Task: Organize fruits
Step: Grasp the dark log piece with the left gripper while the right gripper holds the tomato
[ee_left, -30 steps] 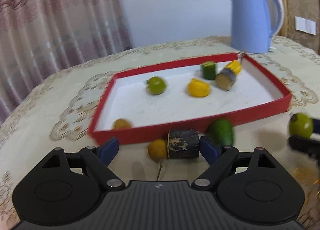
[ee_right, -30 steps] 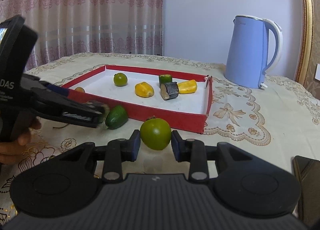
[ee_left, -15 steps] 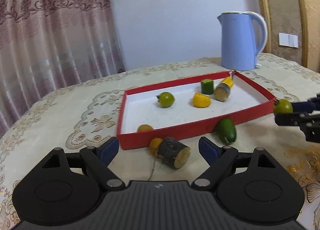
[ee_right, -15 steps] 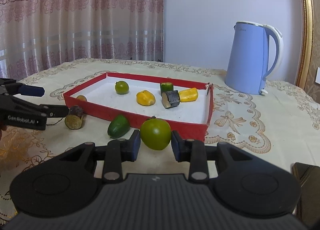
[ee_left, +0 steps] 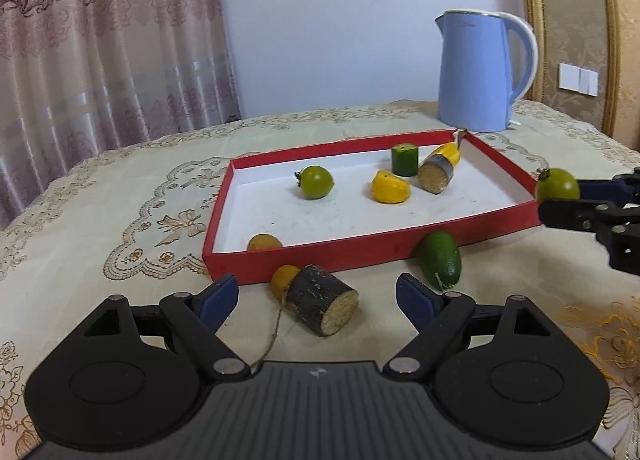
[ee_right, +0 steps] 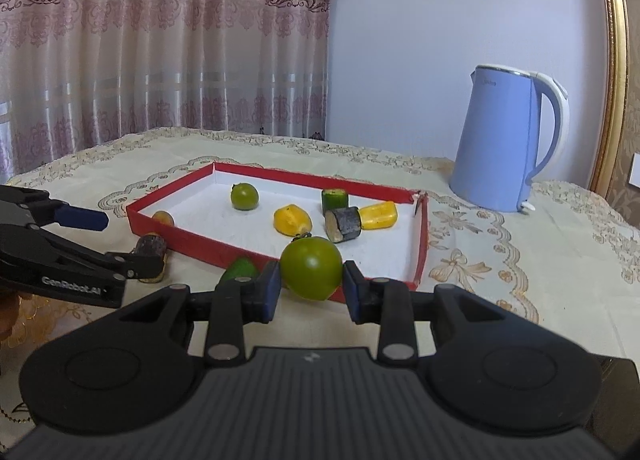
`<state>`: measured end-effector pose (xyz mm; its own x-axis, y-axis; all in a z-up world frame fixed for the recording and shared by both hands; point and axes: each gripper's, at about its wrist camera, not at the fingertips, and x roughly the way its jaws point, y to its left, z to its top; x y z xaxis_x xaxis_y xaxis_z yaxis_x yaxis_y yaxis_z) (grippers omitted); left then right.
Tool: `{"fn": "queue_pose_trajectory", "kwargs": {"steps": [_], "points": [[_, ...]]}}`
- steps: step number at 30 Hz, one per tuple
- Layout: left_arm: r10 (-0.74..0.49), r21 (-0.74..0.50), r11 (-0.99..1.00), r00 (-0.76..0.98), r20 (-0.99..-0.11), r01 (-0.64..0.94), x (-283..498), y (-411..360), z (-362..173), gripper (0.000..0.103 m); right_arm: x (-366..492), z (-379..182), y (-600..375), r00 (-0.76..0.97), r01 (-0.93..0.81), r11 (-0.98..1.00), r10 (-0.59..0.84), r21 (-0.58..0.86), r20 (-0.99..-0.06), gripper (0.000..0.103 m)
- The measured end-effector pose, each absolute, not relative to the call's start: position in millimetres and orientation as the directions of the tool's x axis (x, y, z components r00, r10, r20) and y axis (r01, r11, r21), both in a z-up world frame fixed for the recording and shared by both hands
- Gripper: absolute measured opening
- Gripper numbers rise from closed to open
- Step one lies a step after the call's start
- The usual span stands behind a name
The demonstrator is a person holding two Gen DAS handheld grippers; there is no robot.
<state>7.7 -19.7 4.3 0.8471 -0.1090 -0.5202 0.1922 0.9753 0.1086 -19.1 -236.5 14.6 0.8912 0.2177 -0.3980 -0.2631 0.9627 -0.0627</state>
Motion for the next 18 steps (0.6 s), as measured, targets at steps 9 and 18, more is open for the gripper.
{"fn": "queue_pose_trajectory", "kwargs": {"steps": [9, 18], "points": [[-0.187, 0.22, 0.925, 0.875, -0.447, 0.311, -9.0, -26.2, 1.8, 0.081, -22.3, 22.2, -233.8, 0.9, -0.25, 0.965, 0.202, -0.079, -0.386, 0.031], [-0.257, 0.3, 0.83, 0.798, -0.545, 0.471, 21.7, -18.0, -5.5, 0.052, -25.3, 21.2, -233.3, 0.899, -0.248, 0.966, 0.202, -0.073, -0.389, 0.031]]}}
